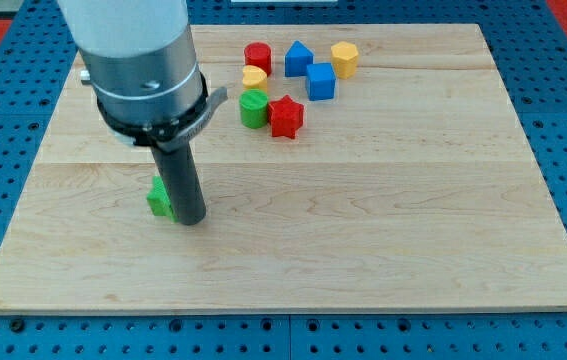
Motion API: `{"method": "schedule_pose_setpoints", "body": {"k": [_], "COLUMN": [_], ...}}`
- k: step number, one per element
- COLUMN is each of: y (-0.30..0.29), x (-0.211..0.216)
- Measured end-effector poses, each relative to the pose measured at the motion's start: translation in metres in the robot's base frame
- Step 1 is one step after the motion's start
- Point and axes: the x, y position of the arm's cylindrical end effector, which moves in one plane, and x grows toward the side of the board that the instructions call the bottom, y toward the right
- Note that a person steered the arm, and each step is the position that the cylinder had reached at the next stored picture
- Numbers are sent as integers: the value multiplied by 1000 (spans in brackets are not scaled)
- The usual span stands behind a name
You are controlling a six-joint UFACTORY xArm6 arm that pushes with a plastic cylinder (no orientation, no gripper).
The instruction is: Point your arm at the green circle
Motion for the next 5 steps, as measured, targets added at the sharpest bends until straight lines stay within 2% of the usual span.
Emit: {"method": "schedule_pose_setpoints", "body": {"k": [1,2,4,5], "y": [0,26,27,54], "x": [-16,-31,-101,-125]}}
